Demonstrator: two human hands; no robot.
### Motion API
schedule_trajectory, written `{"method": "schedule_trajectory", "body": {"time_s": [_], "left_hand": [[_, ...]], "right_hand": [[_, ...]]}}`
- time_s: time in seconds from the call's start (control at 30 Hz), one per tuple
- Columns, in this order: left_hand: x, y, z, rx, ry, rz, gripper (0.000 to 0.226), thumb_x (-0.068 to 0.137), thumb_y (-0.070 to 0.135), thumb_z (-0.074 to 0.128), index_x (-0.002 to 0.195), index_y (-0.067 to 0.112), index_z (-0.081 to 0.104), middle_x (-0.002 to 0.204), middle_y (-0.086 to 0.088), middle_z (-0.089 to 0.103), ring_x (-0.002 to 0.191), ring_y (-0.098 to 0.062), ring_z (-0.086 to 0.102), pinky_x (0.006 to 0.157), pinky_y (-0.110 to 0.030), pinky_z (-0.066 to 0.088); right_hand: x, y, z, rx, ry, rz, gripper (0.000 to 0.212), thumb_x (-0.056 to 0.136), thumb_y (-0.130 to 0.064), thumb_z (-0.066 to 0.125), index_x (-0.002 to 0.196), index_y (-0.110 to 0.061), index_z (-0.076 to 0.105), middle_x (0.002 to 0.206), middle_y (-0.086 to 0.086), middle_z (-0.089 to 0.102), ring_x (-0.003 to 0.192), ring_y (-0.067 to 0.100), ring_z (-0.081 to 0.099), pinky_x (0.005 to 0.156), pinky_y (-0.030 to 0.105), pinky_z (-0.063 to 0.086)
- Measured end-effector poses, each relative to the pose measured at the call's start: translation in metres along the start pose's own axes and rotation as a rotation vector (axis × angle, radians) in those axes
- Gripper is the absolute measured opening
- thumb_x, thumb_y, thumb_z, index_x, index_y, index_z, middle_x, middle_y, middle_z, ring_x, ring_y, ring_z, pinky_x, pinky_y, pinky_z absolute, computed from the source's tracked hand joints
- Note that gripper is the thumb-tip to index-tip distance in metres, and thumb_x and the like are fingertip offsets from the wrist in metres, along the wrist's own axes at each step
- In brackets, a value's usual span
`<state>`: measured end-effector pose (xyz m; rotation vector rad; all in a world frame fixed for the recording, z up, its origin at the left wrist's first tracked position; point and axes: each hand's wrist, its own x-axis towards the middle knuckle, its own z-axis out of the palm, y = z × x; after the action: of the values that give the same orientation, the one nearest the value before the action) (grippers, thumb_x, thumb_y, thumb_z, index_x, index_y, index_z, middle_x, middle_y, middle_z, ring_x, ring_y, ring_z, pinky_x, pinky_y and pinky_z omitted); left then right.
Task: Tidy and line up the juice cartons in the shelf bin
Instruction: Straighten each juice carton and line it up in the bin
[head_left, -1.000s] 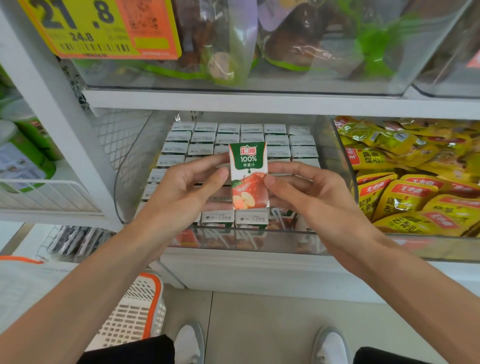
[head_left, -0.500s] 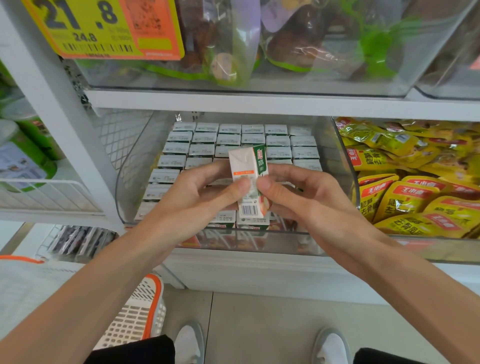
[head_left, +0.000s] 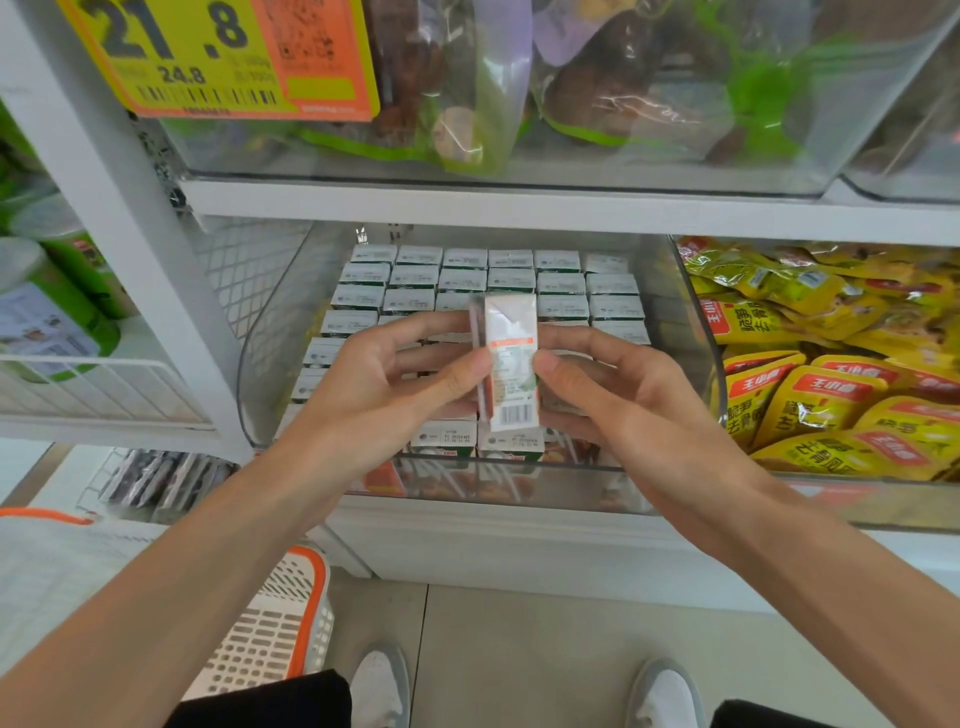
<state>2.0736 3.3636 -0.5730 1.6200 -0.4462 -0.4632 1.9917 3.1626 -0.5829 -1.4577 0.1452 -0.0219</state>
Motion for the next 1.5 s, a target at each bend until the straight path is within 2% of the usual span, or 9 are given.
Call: {"method": "schedule_trajectory", "body": {"time_s": [0.23,0.37,0.57,0.7,0.87,1.0,1.23,1.37,1.5], "left_hand": [[0.001,0.001,0.0,0.188,0.094,0.07,0.048,0.076,0.03,0.086,0.121,0.034,0.07,0.11,0.016,0.079,0.109,-0.003,0.073,0.1,-0.04,0.056],[0.002,0.001,0.001,0.224,0.099,0.063,0.052,0.07,0.037,0.087,0.119,0.033,0.067,0.11,0.015,0.078,0.11,-0.005,0.073,0.11,-0.048,0.049],[0.002,0.0,0.003,0.257,0.064,0.145,0.05,0.071,0.036,0.085,0.118,0.041,0.07,0.113,0.03,0.073,0.108,0.011,0.067,0.09,-0.016,0.055],[0.002,-0.001,0.004,0.387,0.136,0.356,0.046,0.079,0.007,0.088,0.114,0.031,0.069,0.115,0.013,0.074,0.113,-0.007,0.069,0.085,-0.016,0.056],[0.002,-0.001,0.005,0.424,0.174,0.444,0.037,0.079,0.016,0.088,0.111,0.025,0.071,0.114,0.011,0.071,0.116,-0.014,0.066,0.089,-0.025,0.057],[0.002,-0.002,0.005,0.422,0.149,0.383,0.042,0.078,0.017,0.09,0.115,0.023,0.073,0.115,0.016,0.074,0.116,-0.011,0.068,0.093,-0.033,0.059],[0.001,-0.002,0.005,0.27,0.142,0.328,0.059,0.081,0.033,0.082,0.137,0.028,0.066,0.109,0.021,0.078,0.099,0.001,0.074,0.088,-0.013,0.056],[0.002,-0.005,0.004,0.284,0.045,0.306,0.044,0.103,0.024,0.058,0.147,0.031,0.058,0.105,0.001,0.078,0.091,-0.016,0.073,0.077,-0.029,0.061],[0.003,-0.009,0.004,0.34,-0.014,0.286,0.043,0.109,0.013,0.047,0.145,0.033,0.059,0.126,0.007,0.072,0.1,-0.011,0.069,0.071,-0.024,0.057]], "right_hand": [[0.002,-0.001,0.001,0.052,-0.016,0.068,0.033,0.113,-0.026,0.047,0.13,-0.015,0.073,0.124,0.001,0.078,0.119,0.018,0.073,0.107,0.042,0.056],[0.0,-0.001,0.001,0.01,-0.101,0.02,0.029,0.103,-0.029,0.067,0.128,-0.017,0.075,0.125,-0.001,0.078,0.117,0.019,0.074,0.103,0.032,0.058],[0.002,0.004,-0.004,-0.08,-0.045,-0.126,0.036,0.093,-0.01,0.079,0.128,-0.018,0.072,0.121,-0.001,0.079,0.114,0.019,0.075,0.1,0.032,0.059],[0.002,0.006,-0.003,-0.217,-0.013,-0.296,0.046,0.085,0.012,0.08,0.12,-0.016,0.073,0.124,-0.003,0.078,0.126,0.014,0.069,0.114,0.042,0.05],[0.005,0.007,-0.007,-0.284,0.061,-0.35,0.049,0.084,0.01,0.081,0.124,-0.018,0.076,0.13,0.0,0.072,0.129,0.017,0.066,0.112,0.042,0.052],[0.003,0.008,-0.008,-0.28,0.063,-0.3,0.047,0.088,0.004,0.08,0.129,-0.018,0.074,0.127,-0.004,0.075,0.125,0.014,0.068,0.109,0.041,0.054],[0.002,-0.001,-0.002,-0.179,0.1,-0.153,0.043,0.094,-0.018,0.075,0.135,-0.025,0.066,0.107,-0.002,0.082,0.099,0.014,0.079,0.091,0.027,0.062],[0.001,-0.004,0.001,-0.054,0.093,0.03,0.046,0.096,-0.033,0.073,0.138,-0.042,0.057,0.099,0.009,0.082,0.089,0.026,0.081,0.076,0.024,0.063],[0.005,-0.006,0.001,0.076,0.106,0.187,0.031,0.102,-0.038,0.066,0.129,-0.024,0.067,0.096,0.018,0.081,0.083,0.031,0.081,0.07,0.027,0.064]]}}
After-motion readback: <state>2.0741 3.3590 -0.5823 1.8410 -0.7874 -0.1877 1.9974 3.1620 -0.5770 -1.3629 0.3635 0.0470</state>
